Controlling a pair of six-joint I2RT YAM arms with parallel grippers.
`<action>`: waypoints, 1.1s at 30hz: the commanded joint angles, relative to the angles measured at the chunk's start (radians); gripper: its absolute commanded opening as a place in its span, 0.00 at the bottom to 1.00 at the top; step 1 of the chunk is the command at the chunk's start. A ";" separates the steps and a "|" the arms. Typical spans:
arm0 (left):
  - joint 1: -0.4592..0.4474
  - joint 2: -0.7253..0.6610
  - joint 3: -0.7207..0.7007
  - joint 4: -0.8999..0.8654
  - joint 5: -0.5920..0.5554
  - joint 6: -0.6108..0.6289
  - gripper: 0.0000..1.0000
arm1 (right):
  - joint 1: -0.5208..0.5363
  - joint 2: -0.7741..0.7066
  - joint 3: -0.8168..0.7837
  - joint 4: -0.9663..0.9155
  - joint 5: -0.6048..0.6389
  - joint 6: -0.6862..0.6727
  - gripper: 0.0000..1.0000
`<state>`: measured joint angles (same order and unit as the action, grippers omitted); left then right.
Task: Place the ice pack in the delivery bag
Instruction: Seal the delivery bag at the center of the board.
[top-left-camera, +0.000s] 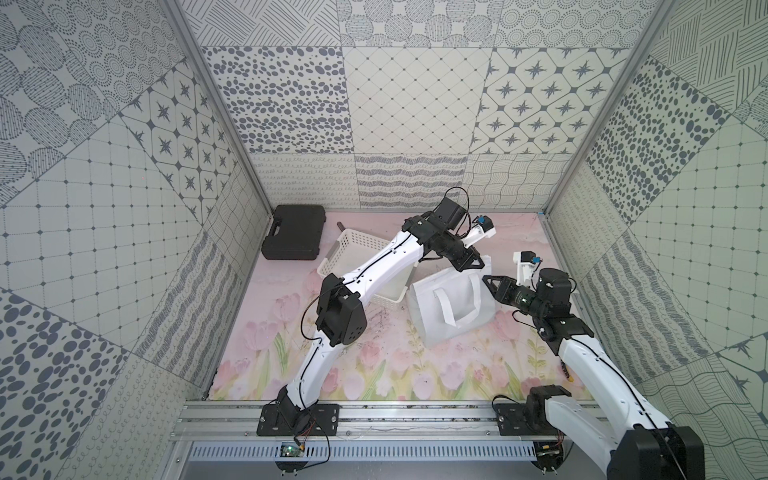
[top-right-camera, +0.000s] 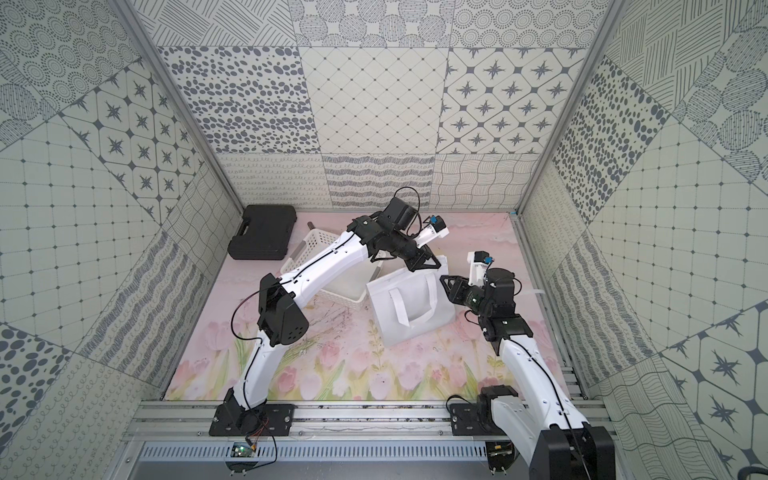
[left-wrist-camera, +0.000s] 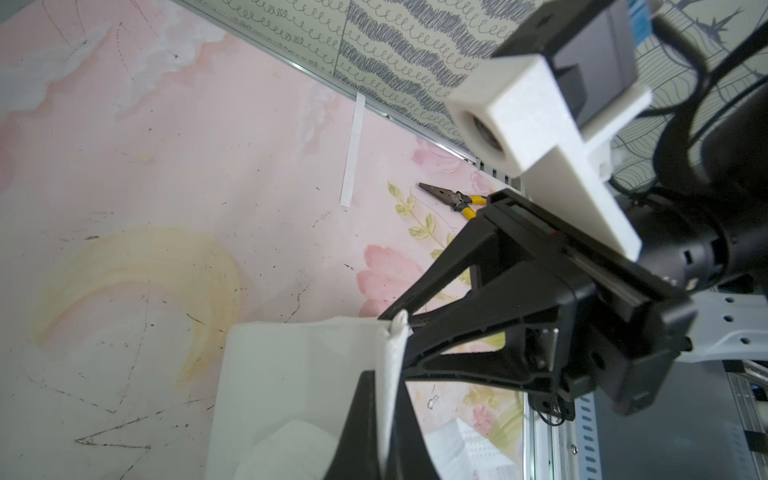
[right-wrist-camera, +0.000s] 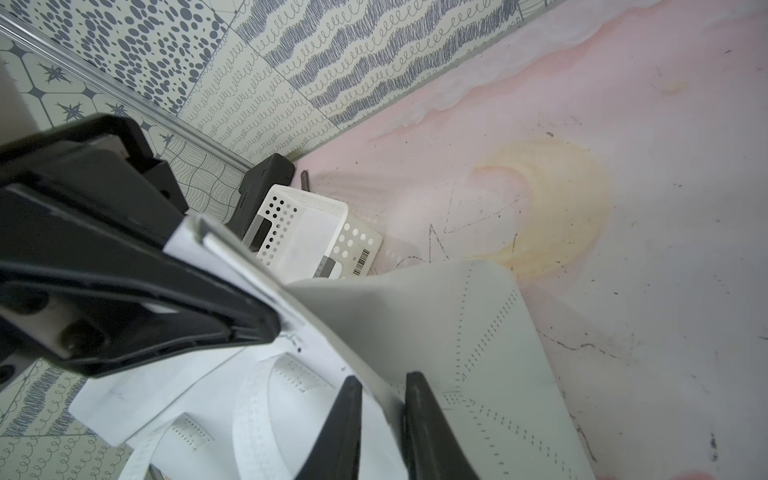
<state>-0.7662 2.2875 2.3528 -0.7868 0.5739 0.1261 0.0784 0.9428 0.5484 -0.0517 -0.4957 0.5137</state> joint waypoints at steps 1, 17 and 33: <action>-0.011 0.006 0.007 -0.025 -0.036 -0.008 0.00 | 0.014 -0.014 0.039 0.016 -0.004 -0.027 0.28; 0.017 -0.248 -0.174 0.166 -0.090 -0.148 0.64 | 0.017 -0.227 0.201 -0.369 0.116 -0.210 0.68; 0.158 -0.804 -0.889 0.453 -0.279 -0.317 1.00 | 0.302 0.309 0.886 -0.847 0.027 -0.935 0.71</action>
<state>-0.6289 1.6005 1.5925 -0.4633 0.4072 -0.1421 0.3710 1.1847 1.3521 -0.7574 -0.4152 -0.2241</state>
